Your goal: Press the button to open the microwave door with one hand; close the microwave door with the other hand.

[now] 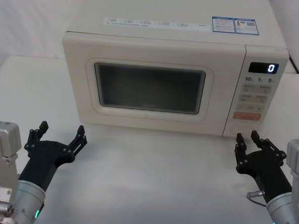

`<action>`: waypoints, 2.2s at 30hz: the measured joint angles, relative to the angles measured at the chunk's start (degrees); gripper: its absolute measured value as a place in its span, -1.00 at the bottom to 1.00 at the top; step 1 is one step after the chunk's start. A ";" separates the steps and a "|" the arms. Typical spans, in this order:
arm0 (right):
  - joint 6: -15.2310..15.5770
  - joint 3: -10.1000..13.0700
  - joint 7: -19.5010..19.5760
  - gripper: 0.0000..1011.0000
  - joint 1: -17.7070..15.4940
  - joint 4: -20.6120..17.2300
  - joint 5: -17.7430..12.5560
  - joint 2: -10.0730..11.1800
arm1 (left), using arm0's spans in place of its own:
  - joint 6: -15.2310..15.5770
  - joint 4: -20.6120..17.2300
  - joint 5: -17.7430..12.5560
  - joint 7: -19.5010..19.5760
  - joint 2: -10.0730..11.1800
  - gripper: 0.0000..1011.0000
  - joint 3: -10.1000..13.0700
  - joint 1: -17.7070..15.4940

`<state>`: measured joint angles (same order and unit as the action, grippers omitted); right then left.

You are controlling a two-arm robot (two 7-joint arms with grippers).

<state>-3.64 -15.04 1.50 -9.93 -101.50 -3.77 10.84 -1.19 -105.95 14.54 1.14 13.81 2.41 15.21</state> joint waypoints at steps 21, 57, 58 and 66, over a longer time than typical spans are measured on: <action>0.00 0.00 0.00 -1.00 0.00 0.00 0.00 0.00 | 0.00 0.00 0.00 0.00 0.00 0.98 0.00 0.00; 2.76 5.22 -4.14 -1.00 4.50 9.14 -1.47 -6.39 | 0.00 0.00 0.00 0.00 0.00 0.98 0.00 0.00; 2.79 5.28 -4.27 -1.00 4.78 9.52 -1.44 -6.58 | 0.00 0.00 0.00 0.00 0.00 0.98 0.00 0.00; 2.79 5.58 -5.27 -1.00 7.74 13.15 -0.84 -8.18 | 0.00 0.00 0.00 0.00 0.00 0.98 0.00 0.00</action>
<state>-0.85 -9.47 -3.77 -2.19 -88.34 -4.62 2.66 -1.19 -105.95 14.54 1.14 13.81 2.42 15.21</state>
